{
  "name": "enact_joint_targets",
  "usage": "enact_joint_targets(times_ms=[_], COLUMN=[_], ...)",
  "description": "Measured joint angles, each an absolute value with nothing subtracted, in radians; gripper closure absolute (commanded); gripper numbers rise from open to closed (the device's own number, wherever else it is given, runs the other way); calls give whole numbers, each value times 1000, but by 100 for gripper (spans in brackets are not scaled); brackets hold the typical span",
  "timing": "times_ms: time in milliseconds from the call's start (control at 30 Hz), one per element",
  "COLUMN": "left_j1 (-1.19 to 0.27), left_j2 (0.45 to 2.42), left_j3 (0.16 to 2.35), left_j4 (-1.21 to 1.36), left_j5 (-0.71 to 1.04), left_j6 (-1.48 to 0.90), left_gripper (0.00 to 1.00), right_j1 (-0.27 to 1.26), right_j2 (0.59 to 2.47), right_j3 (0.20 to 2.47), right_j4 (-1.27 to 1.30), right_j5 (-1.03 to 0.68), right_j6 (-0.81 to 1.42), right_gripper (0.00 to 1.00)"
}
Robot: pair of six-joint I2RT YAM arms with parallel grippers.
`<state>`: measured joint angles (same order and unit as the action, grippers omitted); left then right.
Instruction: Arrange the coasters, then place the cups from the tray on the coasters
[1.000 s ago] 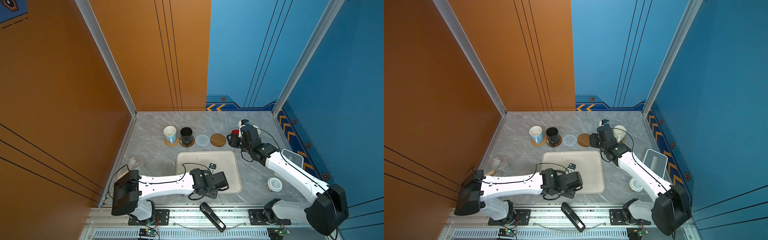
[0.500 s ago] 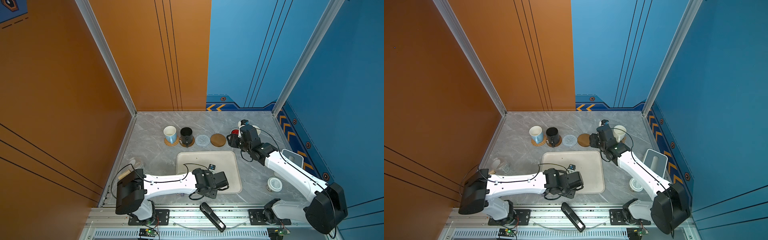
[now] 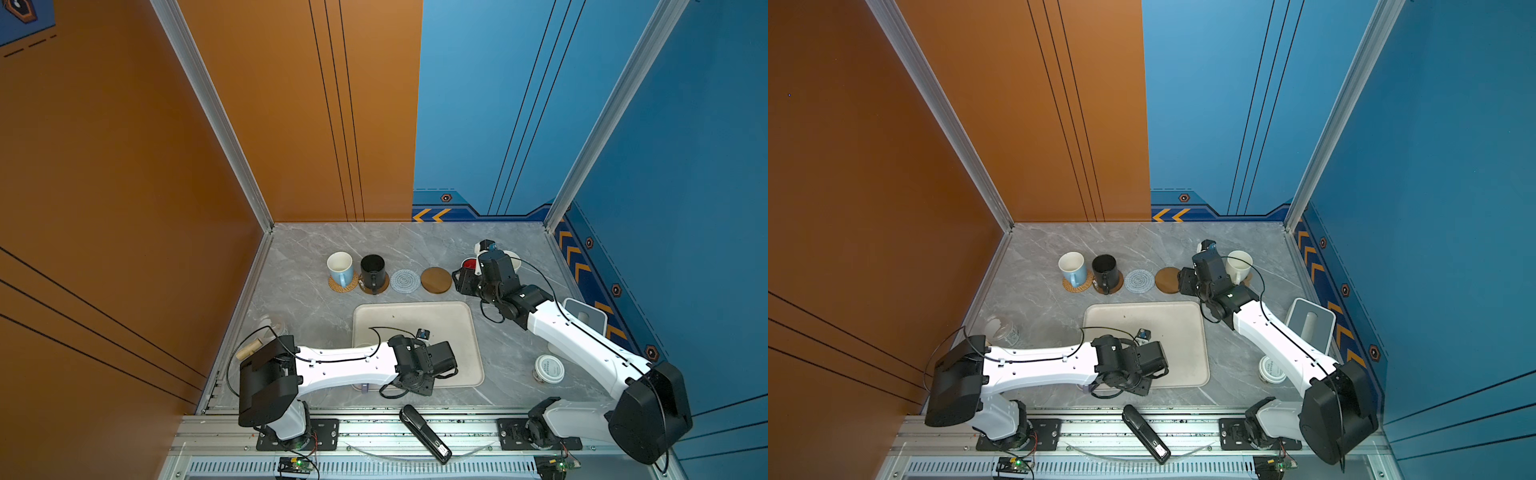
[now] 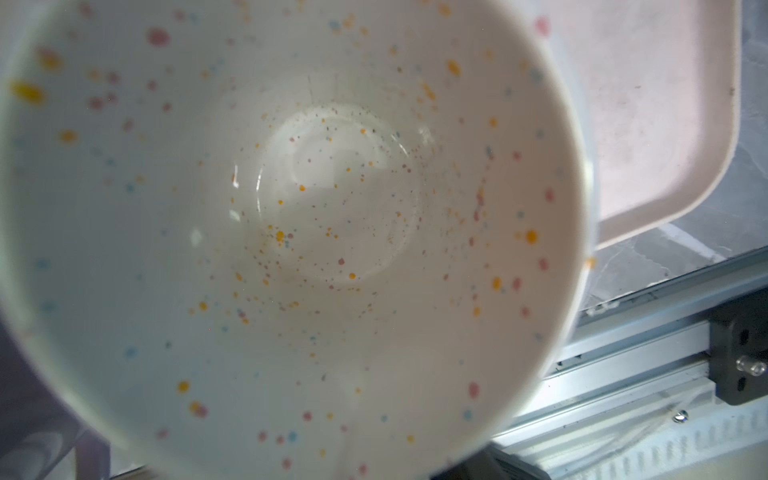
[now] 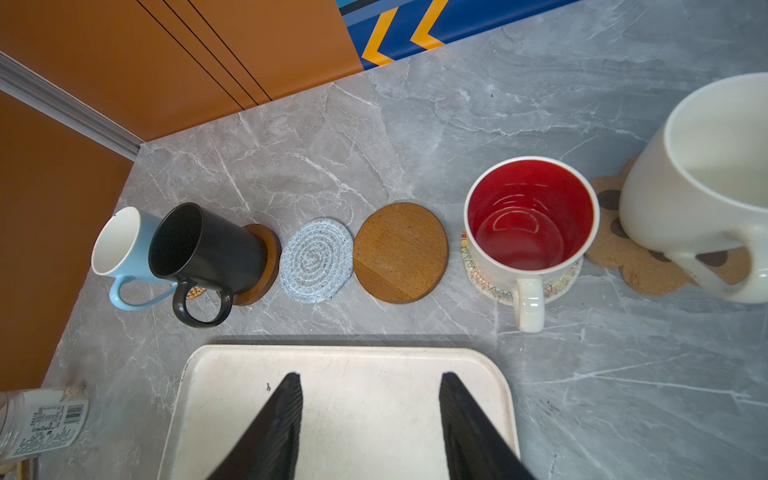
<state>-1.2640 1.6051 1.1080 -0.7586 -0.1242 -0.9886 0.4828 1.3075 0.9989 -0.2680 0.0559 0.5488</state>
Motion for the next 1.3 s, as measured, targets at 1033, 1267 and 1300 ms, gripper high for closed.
enact_joint_targets(times_ms=[1033, 1267, 1300], left_j1=[-1245, -1180, -1168], left_j2=[1603, 1603, 1603], left_j3=[1106, 1110, 1113], left_j4=[-759, -763, -766], left_j5=[-145, -161, -165], left_j6=[-1002, -969, -961], left_gripper=[100, 100, 100], right_j1=[471, 468, 466], right_j2=[1320, 1320, 1320], right_j3=[999, 999, 999], right_j4=[-267, -268, -268], right_j5=[44, 28, 28], right_j6=[551, 551, 551], right_gripper=[49, 48, 49])
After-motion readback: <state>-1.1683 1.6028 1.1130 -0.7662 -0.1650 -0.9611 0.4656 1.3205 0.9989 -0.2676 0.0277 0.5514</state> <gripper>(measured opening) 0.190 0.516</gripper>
